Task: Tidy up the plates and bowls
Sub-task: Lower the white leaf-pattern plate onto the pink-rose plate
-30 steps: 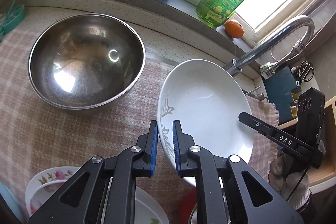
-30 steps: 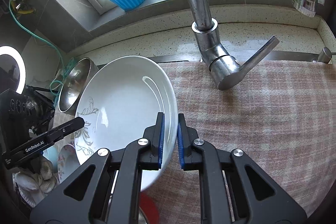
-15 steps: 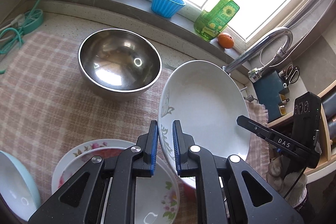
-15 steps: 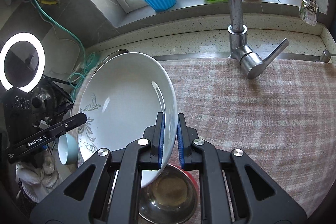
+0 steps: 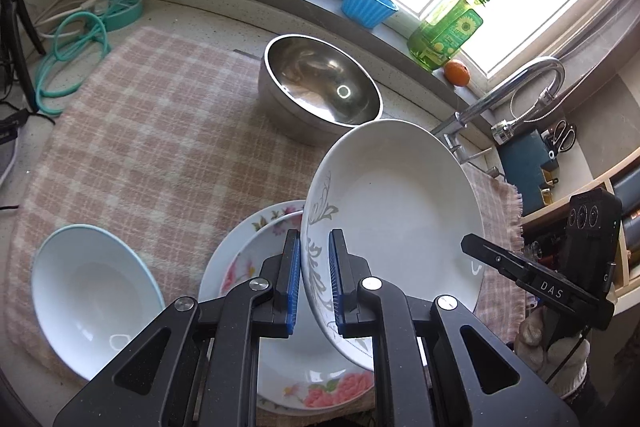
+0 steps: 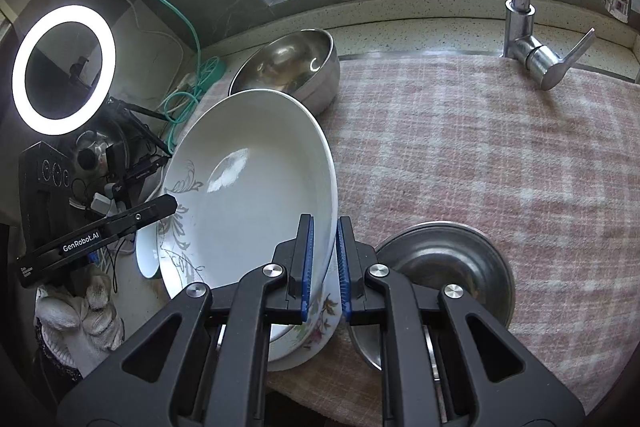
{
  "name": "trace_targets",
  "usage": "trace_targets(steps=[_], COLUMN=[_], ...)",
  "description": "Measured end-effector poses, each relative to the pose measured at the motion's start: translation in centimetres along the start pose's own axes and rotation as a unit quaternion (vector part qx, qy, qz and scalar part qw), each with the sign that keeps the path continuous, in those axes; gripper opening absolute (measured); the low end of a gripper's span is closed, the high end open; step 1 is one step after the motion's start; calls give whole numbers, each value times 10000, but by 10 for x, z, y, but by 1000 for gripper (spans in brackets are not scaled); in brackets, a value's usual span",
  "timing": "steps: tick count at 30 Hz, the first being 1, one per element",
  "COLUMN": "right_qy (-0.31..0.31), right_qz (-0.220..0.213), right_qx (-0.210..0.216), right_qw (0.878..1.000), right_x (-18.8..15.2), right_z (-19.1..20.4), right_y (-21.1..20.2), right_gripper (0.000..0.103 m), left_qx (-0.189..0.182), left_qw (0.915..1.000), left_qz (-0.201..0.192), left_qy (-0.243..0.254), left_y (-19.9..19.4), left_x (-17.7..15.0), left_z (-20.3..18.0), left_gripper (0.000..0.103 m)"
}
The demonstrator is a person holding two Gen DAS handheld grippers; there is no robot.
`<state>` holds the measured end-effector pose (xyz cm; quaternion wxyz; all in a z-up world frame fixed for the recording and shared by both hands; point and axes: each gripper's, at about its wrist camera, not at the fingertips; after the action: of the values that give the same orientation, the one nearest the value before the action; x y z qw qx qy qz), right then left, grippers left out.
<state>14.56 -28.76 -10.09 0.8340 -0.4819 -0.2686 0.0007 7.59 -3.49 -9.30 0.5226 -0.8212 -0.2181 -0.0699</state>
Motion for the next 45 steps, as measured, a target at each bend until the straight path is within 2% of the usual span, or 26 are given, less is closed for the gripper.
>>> trace_targets(steps=[8,16,30,45], right_qy=[11,-13,-182,-566], right_qz=[331,544,609,682], right_qx=[-60,-204,-463,-753], right_qw=[9994,9983,9969,9932], right_x=[-32,-45,-46,-44], right_z=[15,18,23,37], right_y=[21,36,47,54], right_gripper=[12,12,12,18], left_qx=[94,132,296,382], left_qw=[9999,9993,9984,9973], left_qz=[116,317,459,584], left_qy=[-44,-126,-146,-225], left_y=[-6,0,10,16], left_x=[-23,-38,-42,-41], left_z=[20,30,35,42], left_gripper=[12,12,12,12])
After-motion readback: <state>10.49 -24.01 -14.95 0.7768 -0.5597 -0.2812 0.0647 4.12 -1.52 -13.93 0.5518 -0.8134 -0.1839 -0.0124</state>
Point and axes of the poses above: each gripper's, at about its wrist camera, not at the fingertips, and y roughly the way its jaws point, z to its left, x to its top, and after that the axes turned 5 degrees about z, right-handed
